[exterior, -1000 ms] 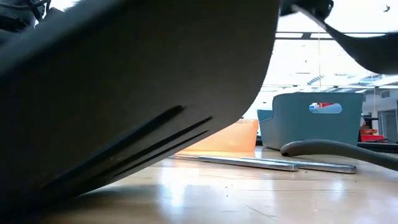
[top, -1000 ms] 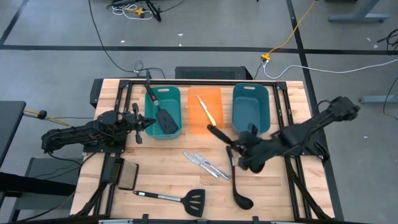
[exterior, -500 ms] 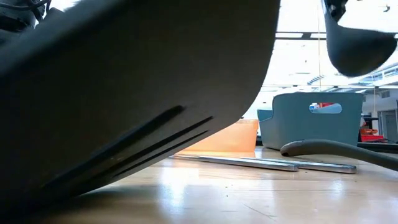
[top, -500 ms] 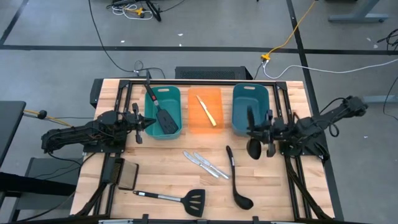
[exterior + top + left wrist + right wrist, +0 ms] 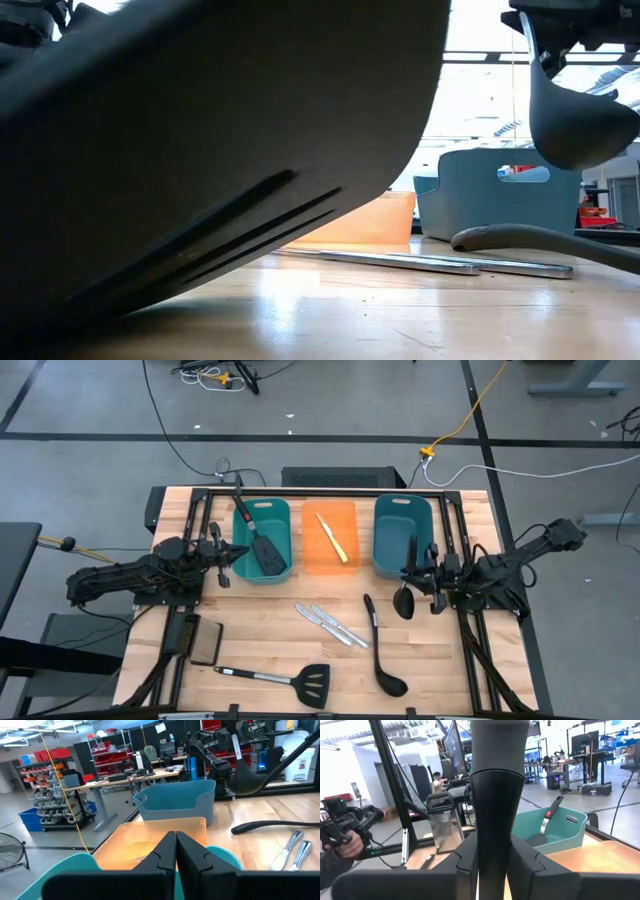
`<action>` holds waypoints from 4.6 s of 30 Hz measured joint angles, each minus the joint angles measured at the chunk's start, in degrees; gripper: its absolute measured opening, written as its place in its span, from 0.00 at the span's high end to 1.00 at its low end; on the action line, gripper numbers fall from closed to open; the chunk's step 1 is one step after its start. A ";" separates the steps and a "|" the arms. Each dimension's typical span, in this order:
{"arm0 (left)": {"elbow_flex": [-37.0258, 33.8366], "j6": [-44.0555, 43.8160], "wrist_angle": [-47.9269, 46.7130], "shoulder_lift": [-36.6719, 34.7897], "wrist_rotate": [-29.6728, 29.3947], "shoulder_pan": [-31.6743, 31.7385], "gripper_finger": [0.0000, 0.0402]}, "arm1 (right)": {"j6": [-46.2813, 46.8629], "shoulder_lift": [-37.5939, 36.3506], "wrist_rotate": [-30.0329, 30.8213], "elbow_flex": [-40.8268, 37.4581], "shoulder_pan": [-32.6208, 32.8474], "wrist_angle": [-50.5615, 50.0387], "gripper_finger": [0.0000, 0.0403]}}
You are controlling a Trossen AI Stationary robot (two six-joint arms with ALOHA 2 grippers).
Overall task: Pick & Place Kitchen Items
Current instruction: Put the right black spoon into the dark green bin
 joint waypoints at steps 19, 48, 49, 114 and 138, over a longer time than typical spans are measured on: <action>0.00 -0.13 -0.25 0.00 -0.69 0.00 0.96 | -13.76 10.74 20.30 31.70 -13.27 -26.60 0.82; 0.00 -0.94 -1.93 0.01 -0.67 0.00 0.96 | 6.39 41.80 1.73 30.05 -49.85 -28.83 0.82; 0.00 -0.94 -1.91 0.02 -0.67 0.00 0.96 | 6.53 41.97 1.64 29.03 -50.06 -27.91 0.82; 0.00 0.14 -2.89 0.01 -0.67 -0.01 0.96 | 7.25 28.04 -14.87 19.39 -56.25 -19.59 0.68; 0.00 -0.39 -2.76 0.00 -0.67 -0.01 0.96 | 7.34 47.90 -9.85 19.69 -58.34 -22.00 0.74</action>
